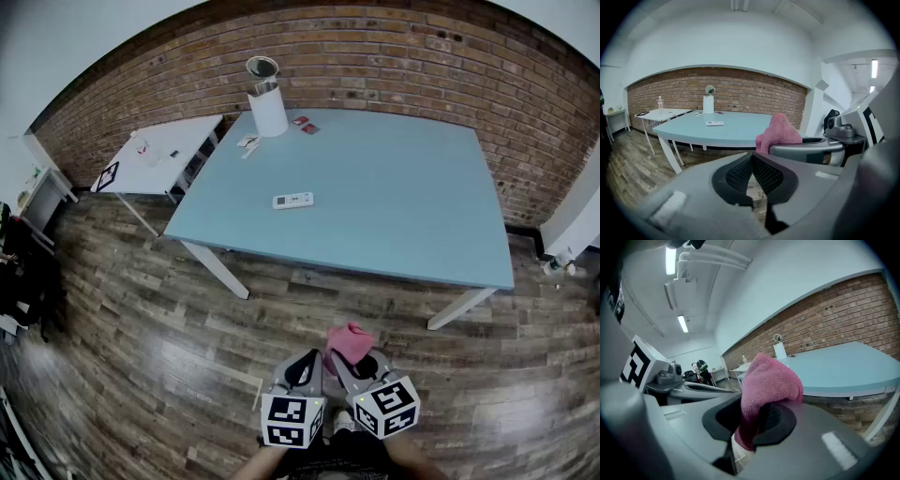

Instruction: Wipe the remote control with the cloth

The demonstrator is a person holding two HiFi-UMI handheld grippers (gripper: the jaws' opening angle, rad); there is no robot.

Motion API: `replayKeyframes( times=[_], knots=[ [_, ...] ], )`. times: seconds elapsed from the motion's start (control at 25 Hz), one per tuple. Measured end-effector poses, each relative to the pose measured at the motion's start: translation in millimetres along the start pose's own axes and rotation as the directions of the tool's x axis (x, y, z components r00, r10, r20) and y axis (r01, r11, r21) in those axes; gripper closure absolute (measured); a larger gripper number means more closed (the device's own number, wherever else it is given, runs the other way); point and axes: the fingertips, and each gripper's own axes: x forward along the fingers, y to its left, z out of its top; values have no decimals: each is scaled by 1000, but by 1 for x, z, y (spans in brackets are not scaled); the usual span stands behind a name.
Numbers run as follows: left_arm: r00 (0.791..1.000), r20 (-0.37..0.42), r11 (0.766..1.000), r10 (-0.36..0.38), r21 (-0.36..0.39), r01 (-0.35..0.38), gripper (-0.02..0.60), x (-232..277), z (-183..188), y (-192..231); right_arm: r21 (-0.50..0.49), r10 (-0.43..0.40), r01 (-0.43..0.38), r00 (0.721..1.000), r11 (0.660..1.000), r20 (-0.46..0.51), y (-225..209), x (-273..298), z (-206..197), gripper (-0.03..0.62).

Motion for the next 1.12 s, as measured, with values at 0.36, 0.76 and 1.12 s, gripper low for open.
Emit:
replayKeyframes(
  times=[0.36,0.76,1.12],
  knots=[
    [1000,-14,1000,-1,-8,1,580,10,0,9,11,-4,4,1000,1000,-3,-4,11,0,530],
    [1000,-27,1000,-11,-23,10,580,44,14,46,20,-15,16,1000,1000,-19,-21,56,12,530],
    [998,-48,999,-27,-36,26,580,86,43,101,40,-43,45,998,998,-44,-40,117,38,530]
  ],
)
